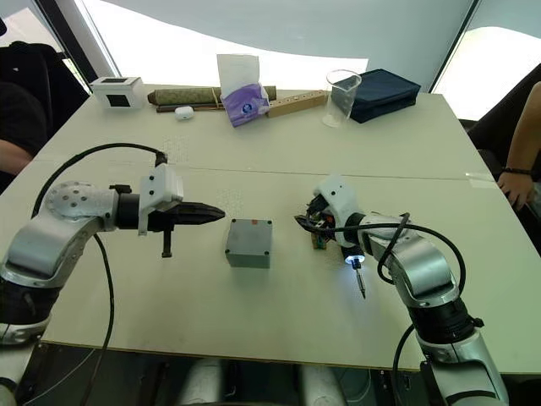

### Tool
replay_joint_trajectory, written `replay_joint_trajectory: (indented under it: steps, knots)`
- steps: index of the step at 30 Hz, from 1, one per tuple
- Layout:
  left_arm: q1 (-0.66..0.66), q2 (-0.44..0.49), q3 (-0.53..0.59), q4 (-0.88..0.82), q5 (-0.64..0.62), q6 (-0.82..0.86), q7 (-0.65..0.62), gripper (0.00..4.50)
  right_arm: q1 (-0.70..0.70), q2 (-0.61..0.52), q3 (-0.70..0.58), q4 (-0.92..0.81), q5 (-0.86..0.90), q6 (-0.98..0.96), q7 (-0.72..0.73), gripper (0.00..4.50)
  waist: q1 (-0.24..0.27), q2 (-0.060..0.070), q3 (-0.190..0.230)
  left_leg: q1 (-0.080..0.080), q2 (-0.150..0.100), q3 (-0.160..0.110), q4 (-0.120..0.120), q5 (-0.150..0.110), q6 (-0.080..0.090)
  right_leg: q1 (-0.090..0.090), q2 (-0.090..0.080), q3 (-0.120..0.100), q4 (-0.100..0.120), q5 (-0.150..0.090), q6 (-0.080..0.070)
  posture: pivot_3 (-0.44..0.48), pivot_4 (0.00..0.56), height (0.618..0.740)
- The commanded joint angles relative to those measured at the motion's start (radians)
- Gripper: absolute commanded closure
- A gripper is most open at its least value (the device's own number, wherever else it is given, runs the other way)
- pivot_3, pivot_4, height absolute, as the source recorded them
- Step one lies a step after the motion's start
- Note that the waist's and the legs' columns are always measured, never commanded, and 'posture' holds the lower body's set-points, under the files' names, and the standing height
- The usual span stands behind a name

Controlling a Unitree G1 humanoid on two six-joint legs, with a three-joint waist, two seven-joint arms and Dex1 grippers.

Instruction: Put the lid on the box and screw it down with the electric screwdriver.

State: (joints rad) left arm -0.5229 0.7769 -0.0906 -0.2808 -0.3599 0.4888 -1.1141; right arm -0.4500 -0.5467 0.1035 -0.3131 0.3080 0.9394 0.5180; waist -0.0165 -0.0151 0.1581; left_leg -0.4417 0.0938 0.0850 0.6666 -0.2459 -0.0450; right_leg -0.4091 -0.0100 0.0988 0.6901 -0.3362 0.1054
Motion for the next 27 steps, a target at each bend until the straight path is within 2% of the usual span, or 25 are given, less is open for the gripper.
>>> replay_joint_trajectory:
  steps: [1,2,3,14,23,24,27]
  knots:
    - [-0.029,-0.017,-0.013,-0.019,0.006,-0.01,0.017,4.5,-0.04,0.017,-0.005,0.016,-0.033,-0.009,-0.04,0.48,-0.001,0.0,0.0,0.0,0.0,0.0,0.0,0.0,0.0,0.0,0.0,0.0,0.0,0.0,0.0,0.0,0.15,0.721]
    - [-0.029,-0.018,-0.014,-0.019,0.006,-0.01,0.018,4.5,-0.041,0.018,-0.005,0.019,-0.034,-0.009,-0.041,0.15,-0.001,0.0,0.0,0.0,0.0,0.0,0.0,0.0,0.0,0.0,0.0,0.0,0.0,0.0,0.0,0.0,0.15,0.721]
    - [-0.03,-0.018,-0.014,-0.019,0.007,-0.01,0.018,4.5,-0.042,0.019,-0.005,0.02,-0.035,-0.009,-0.042,0.07,0.0,0.0,0.0,0.0,0.0,0.0,0.0,0.0,0.0,0.0,0.0,0.0,0.0,0.0,0.0,0.0,0.15,0.721]
    - [-0.03,-0.037,-0.031,-0.052,-0.002,0.003,0.03,4.5,-0.126,0.092,-0.039,0.138,-0.032,0.113,-0.131,0.07,0.0,0.0,0.0,0.0,0.0,0.0,0.0,0.001,-0.001,0.0,0.0,0.0,0.001,0.0,0.0,0.0,0.15,0.721]
    - [-0.024,-0.042,-0.033,-0.07,-0.012,0.012,0.043,4.5,-0.133,0.085,-0.028,0.142,-0.037,0.147,-0.14,0.07,0.003,0.0,0.0,0.0,0.0,0.0,0.0,0.001,-0.001,0.0,0.0,0.0,0.001,0.0,0.0,0.0,0.15,0.721]
    - [-0.025,-0.044,-0.035,-0.071,-0.011,0.012,0.045,4.5,-0.131,0.081,-0.025,0.138,-0.038,0.151,-0.138,0.58,0.003,0.0,0.0,0.0,0.0,0.0,0.0,0.001,-0.001,0.0,0.0,0.0,0.001,0.0,0.0,0.0,0.15,0.721]
    - [-0.026,-0.046,-0.035,-0.073,-0.014,0.014,0.046,4.5,-0.128,0.079,-0.022,0.132,-0.039,0.162,-0.139,1.41,0.003,0.0,0.0,0.0,0.0,0.0,0.0,0.001,-0.001,0.0,0.0,0.0,0.001,0.0,0.0,0.0,0.15,0.721]
